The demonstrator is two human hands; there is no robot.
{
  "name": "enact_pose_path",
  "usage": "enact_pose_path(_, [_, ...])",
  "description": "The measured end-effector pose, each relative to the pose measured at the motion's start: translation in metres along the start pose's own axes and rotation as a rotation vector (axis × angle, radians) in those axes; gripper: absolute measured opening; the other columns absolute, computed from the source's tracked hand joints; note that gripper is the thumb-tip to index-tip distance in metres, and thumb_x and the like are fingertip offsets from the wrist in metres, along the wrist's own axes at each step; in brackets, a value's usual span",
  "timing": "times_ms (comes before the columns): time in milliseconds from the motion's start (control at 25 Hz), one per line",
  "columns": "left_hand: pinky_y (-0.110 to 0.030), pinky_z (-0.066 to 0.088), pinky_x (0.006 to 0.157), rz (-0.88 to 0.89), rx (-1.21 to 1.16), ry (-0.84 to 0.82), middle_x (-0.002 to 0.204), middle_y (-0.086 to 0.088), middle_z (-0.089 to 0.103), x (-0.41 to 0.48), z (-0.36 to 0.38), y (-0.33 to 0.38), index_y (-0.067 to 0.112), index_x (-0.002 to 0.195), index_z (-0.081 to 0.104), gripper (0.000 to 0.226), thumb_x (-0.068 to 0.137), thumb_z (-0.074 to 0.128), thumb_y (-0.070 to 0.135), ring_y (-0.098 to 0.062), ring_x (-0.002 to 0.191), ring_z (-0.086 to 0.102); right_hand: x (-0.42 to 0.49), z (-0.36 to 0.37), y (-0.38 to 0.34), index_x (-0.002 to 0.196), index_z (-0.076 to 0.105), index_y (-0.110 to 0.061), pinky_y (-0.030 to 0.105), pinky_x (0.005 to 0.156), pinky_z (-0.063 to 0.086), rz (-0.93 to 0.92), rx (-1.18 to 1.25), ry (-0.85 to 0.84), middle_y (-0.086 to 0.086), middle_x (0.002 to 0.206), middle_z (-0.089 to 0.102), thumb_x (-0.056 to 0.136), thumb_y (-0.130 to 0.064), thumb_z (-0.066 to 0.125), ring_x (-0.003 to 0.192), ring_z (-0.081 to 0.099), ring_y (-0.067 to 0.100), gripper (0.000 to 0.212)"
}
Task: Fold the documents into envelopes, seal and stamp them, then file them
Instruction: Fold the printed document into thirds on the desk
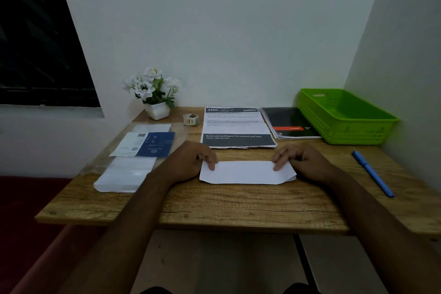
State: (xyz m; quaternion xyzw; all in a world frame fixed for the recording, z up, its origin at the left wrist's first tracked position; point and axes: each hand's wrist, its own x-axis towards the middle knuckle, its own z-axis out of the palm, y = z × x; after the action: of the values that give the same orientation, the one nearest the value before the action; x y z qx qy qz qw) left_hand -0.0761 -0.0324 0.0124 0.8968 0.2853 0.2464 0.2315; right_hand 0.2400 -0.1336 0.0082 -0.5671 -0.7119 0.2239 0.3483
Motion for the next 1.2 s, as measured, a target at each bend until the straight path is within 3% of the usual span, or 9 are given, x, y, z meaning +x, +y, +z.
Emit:
enact_pose_path(240, [-0.012, 0.049, 0.081, -0.013, -0.030, 0.049, 0.093, 0.006, 0.070, -0.008, -0.001, 0.008, 0.011, 0.074, 0.075, 0.038, 0.073, 0.048, -0.016, 0.002, 0.089, 0.062, -0.011, 0.001, -0.004, 0.075, 0.076, -0.027, 0.013, 0.082, 0.045, 0.069, 0.001, 0.070, -0.009, 0.099, 0.073, 0.088, 0.012, 0.042, 0.096, 0.064, 0.001, 0.054])
enact_pose_path(400, [-0.022, 0.050, 0.076, 0.025, 0.037, 0.072, 0.092, 0.009, 0.069, -0.012, 0.005, 0.018, 0.017, 0.090, 0.073, 0.011, 0.085, 0.063, 0.016, -0.002, 0.087, 0.060, -0.012, 0.005, -0.009, 0.077, 0.077, -0.023, 0.005, 0.064, 0.042, 0.108, -0.039, 0.183, -0.006, 0.094, 0.074, 0.089, 0.008, 0.044, 0.078, 0.062, -0.008, 0.047])
enact_pose_path(520, [-0.023, 0.044, 0.084, 0.101, 0.195, 0.063, 0.103, 0.013, 0.063, -0.010, 0.017, 0.026, 0.026, 0.103, 0.065, 0.025, 0.086, 0.061, 0.044, 0.000, 0.097, 0.052, -0.015, 0.011, -0.022, 0.085, 0.076, -0.023, 0.021, 0.083, 0.050, -0.014, -0.160, 0.283, -0.008, 0.093, 0.073, 0.086, 0.003, 0.048, 0.089, 0.063, -0.004, 0.038])
enact_pose_path(600, [-0.021, 0.040, 0.087, 0.111, 0.223, 0.023, 0.109, 0.014, 0.058, -0.009, 0.022, 0.029, 0.029, 0.107, 0.061, 0.031, 0.086, 0.058, 0.051, 0.001, 0.101, 0.048, -0.016, 0.022, -0.034, 0.095, 0.074, -0.027, 0.028, 0.090, 0.048, -0.093, -0.182, 0.277, -0.014, 0.100, 0.072, 0.084, -0.012, 0.050, 0.098, 0.062, -0.001, 0.031])
enact_pose_path(760, [-0.023, 0.038, 0.089, 0.101, 0.266, -0.023, 0.116, 0.010, 0.057, -0.009, 0.026, 0.031, 0.029, 0.110, 0.060, 0.031, 0.086, 0.058, 0.049, -0.002, 0.105, 0.046, -0.011, 0.052, -0.048, 0.126, 0.058, -0.040, 0.031, 0.103, 0.039, -0.104, -0.369, -0.005, -0.021, 0.132, 0.057, 0.092, -0.050, 0.049, 0.121, 0.049, -0.002, 0.037])
enact_pose_path(840, [-0.023, 0.040, 0.090, 0.078, 0.245, -0.020, 0.116, 0.010, 0.057, -0.011, 0.025, 0.032, 0.029, 0.110, 0.060, 0.029, 0.087, 0.059, 0.046, -0.002, 0.105, 0.046, -0.009, 0.055, -0.046, 0.133, 0.050, -0.045, 0.034, 0.109, 0.033, -0.083, -0.432, -0.096, -0.021, 0.143, 0.047, 0.091, -0.056, 0.048, 0.129, 0.043, 0.000, 0.043])
enact_pose_path(1040, [-0.015, 0.039, 0.089, 0.031, 0.191, 0.014, 0.113, 0.011, 0.058, -0.026, 0.020, 0.023, 0.026, 0.109, 0.061, 0.021, 0.090, 0.060, 0.033, -0.002, 0.105, 0.048, -0.027, 0.022, -0.025, 0.130, 0.048, -0.053, 0.043, 0.118, 0.017, -0.001, -0.416, -0.125, -0.031, 0.145, 0.038, 0.086, -0.063, 0.048, 0.136, 0.029, -0.009, 0.045])
enact_pose_path(1200, [-0.010, 0.035, 0.082, -0.031, 0.268, 0.124, 0.108, 0.011, 0.059, -0.036, 0.018, 0.018, 0.025, 0.105, 0.063, 0.018, 0.089, 0.060, 0.032, -0.002, 0.101, 0.048, -0.046, -0.003, -0.010, 0.119, 0.051, -0.058, 0.048, 0.118, 0.012, 0.085, -0.357, -0.056, -0.031, 0.141, 0.040, 0.077, -0.067, 0.046, 0.137, 0.028, -0.008, 0.043])
